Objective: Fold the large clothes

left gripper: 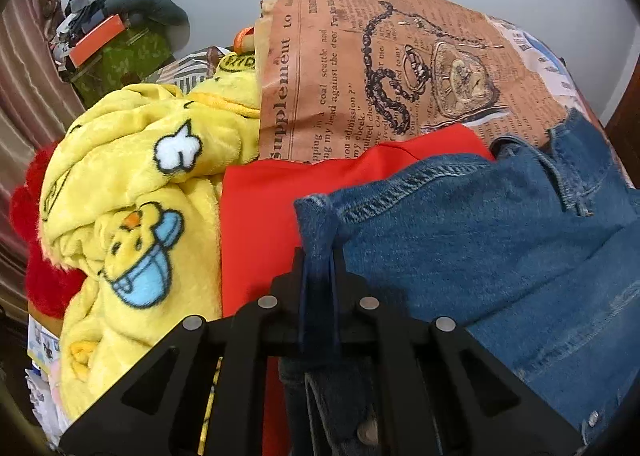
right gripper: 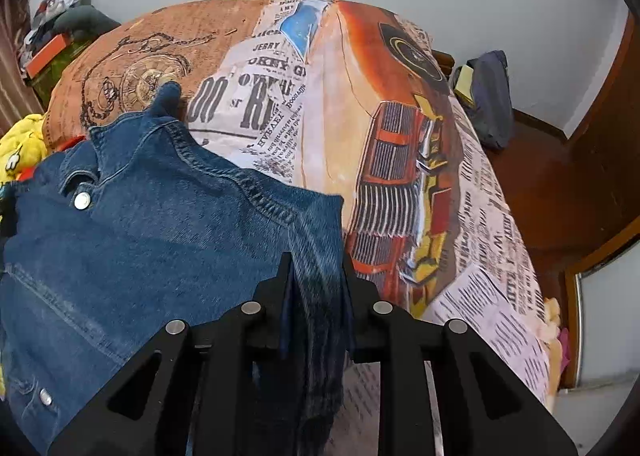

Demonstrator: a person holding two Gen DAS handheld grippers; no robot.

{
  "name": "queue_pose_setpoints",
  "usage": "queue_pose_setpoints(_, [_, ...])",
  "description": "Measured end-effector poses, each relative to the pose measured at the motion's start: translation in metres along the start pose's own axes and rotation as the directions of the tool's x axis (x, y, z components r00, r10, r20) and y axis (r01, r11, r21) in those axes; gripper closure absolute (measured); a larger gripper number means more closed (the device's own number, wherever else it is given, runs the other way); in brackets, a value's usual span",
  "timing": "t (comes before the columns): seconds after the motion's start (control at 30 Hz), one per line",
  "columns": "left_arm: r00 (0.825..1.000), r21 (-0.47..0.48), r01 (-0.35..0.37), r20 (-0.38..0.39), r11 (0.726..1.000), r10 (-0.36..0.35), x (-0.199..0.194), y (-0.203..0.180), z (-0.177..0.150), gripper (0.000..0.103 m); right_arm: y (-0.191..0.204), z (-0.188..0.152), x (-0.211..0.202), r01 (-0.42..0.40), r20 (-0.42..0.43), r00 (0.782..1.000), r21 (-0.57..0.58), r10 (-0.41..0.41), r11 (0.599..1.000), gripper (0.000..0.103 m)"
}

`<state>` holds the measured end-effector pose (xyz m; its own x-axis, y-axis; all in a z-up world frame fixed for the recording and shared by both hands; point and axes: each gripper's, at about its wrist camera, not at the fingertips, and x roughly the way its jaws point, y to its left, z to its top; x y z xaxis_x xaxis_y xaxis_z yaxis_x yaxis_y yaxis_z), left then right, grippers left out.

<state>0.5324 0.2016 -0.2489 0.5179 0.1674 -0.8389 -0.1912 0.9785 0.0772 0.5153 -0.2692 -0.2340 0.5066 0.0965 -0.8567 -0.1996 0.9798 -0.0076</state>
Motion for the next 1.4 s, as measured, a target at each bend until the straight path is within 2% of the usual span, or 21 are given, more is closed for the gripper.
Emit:
queue_pose_setpoints(0.07, [1.000, 0.000, 0.012, -0.002, 1.000, -0.012, -0.013, 0.001, -0.001, 0.094, 0.002, -0.003, -0.012, 0.000, -0.007, 1.000, 0.003, 0.000, 1.000, 0.079])
queue_pose_setpoints(0.13, [1.000, 0.003, 0.023, 0.000, 1.000, -0.023, -0.025, 0.001, -0.003, 0.093, 0.003, -0.007, -0.026, -0.014, -0.004, 1.000, 0.006, 0.014, 1.000, 0.067])
queue_pose_setpoints(0.17, [0.999, 0.006, 0.033, 0.004, 0.999, -0.033, -0.033, 0.001, -0.005, 0.091, 0.005, -0.009, -0.033, -0.026, 0.006, 1.000, 0.006, 0.026, 1.000, 0.066])
queue_pose_setpoints(0.3, [0.998, 0.028, 0.047, 0.033, 0.998, -0.048, -0.070, 0.001, -0.016, 0.071, 0.012, -0.020, -0.072, -0.049, 0.056, 0.997, -0.011, 0.049, 0.999, 0.061])
queue_pose_setpoints(0.33, [0.998, 0.038, 0.052, 0.045, 0.998, -0.054, -0.083, 0.001, -0.021, 0.069, 0.015, -0.022, -0.082, -0.047, 0.067, 0.997, -0.021, 0.048, 0.999, 0.059])
queue_pose_setpoints(0.47, [0.994, 0.057, 0.082, 0.071, 0.995, -0.086, -0.119, 0.003, -0.036, 0.069, 0.030, -0.037, -0.125, -0.030, 0.126, 0.991, -0.076, 0.040, 0.997, 0.051])
queue_pose_setpoints(0.53, [0.991, 0.065, 0.102, 0.084, 0.993, -0.108, -0.140, 0.004, -0.046, 0.066, 0.036, -0.047, -0.142, -0.028, 0.148, 0.988, -0.091, 0.041, 0.995, 0.032])
queue_pose_setpoints(0.6, [0.987, 0.079, 0.119, 0.098, 0.990, -0.126, -0.159, 0.005, -0.059, 0.058, 0.041, -0.058, -0.157, -0.028, 0.175, 0.984, -0.099, 0.045, 0.995, 0.026])
queue_pose_setpoints(0.63, [0.986, 0.085, 0.124, 0.102, 0.989, -0.133, -0.166, 0.005, -0.064, 0.051, 0.043, -0.061, -0.160, -0.031, 0.182, 0.982, -0.105, 0.049, 0.994, 0.025])
queue_pose_setpoints(0.7, [0.982, 0.100, 0.145, 0.108, 0.984, -0.156, -0.182, 0.006, -0.079, 0.043, 0.049, -0.075, -0.171, -0.036, 0.185, 0.981, -0.123, 0.058, 0.992, 0.025])
queue_pose_setpoints(0.77, [0.977, 0.114, 0.178, 0.098, 0.977, -0.189, -0.191, 0.008, -0.092, 0.041, 0.055, -0.088, -0.177, -0.032, 0.177, 0.983, -0.132, 0.055, 0.991, 0.023])
queue_pose_setpoints(0.9, [0.971, 0.122, 0.217, 0.072, 0.969, -0.227, -0.202, 0.014, -0.126, 0.027, 0.062, -0.113, -0.182, -0.034, 0.157, 0.986, -0.160, 0.060, 0.987, 0.023])
queue_pose_setpoints(1.17, [0.966, 0.002, 0.249, -0.066, 0.968, -0.249, -0.172, 0.038, -0.194, 0.027, 0.062, -0.163, -0.172, -0.048, 0.070, 0.996, -0.146, 0.059, 0.988, 0.022])
queue_pose_setpoints(1.3, [0.950, -0.069, 0.271, -0.139, 0.960, -0.278, -0.154, 0.047, -0.222, 0.027, 0.053, -0.188, -0.161, -0.061, 0.008, 0.998, -0.098, 0.062, 0.993, 0.022])
queue_pose_setpoints(1.4, [0.928, -0.107, 0.296, -0.203, 0.949, -0.312, -0.140, 0.047, -0.243, 0.027, 0.046, -0.202, -0.153, -0.066, -0.034, 0.997, -0.065, 0.064, 0.996, 0.022])
